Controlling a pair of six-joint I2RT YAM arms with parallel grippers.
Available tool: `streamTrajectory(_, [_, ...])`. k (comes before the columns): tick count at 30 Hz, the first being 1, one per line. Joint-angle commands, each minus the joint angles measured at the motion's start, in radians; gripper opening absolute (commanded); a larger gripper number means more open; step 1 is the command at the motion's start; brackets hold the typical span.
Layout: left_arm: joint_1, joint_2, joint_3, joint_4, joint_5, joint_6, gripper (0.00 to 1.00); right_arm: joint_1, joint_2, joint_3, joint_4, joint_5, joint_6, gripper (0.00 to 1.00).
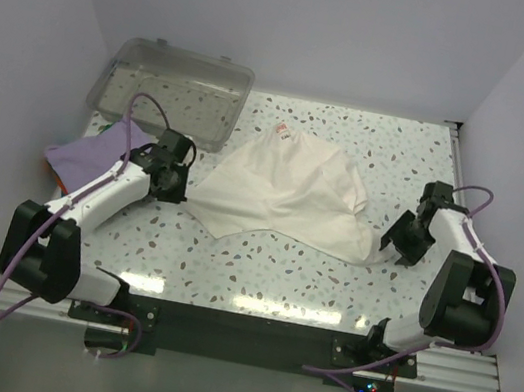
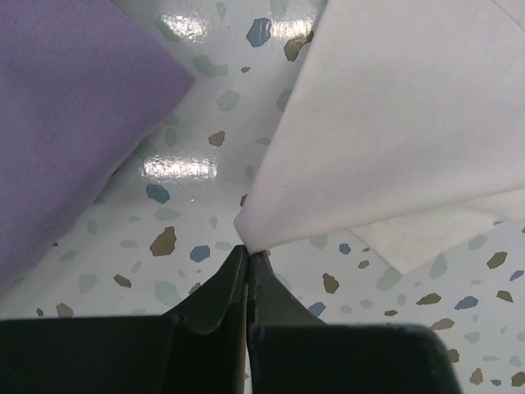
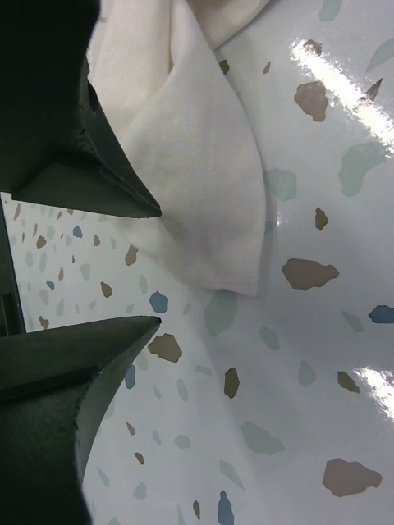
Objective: Fold and stack the t-shirts
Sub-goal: Flatten the tshirt out
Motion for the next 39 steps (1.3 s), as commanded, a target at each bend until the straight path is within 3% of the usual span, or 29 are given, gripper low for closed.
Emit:
streamTrajectory(1, [0.015,-0.027,-0.002,0.002,0.007,0.016,0.0,-0.023,-0.005,-0.01,0.044,0.019,0.024,0.52])
streamTrajectory(10, [0.016,-0.04,-0.017,0.005,0.021,0.009,0.0,-0.121,0.001,-0.053,0.089,-0.007,-0.005,0.44])
streamTrajectory(20, [0.016,-0.021,-0.016,0.032,0.06,-0.002,0.0,-0.121,0.009,-0.073,0.158,-0.105,0.006,0.4])
streamTrajectory(34, [0.016,-0.014,-0.014,0.045,0.076,0.001,0.0,-0.119,0.09,-0.076,0.21,-0.076,0.009,0.33])
streamTrajectory(35, [0.016,-0.011,-0.013,0.046,0.076,0.001,0.0,-0.121,0.102,-0.072,0.213,-0.079,0.009,0.3])
streamTrajectory(37, [0.016,-0.012,-0.01,0.054,0.085,-0.001,0.0,-0.119,0.118,-0.052,0.216,-0.09,0.009,0.09])
streamTrajectory(38, [0.016,-0.012,-0.008,0.054,0.085,-0.002,0.0,-0.119,0.118,-0.052,0.216,-0.093,0.009,0.09])
streamTrajectory(39, [0.016,-0.011,-0.005,0.066,0.097,-0.004,0.0,-0.121,0.127,-0.032,0.212,-0.096,0.007,0.0])
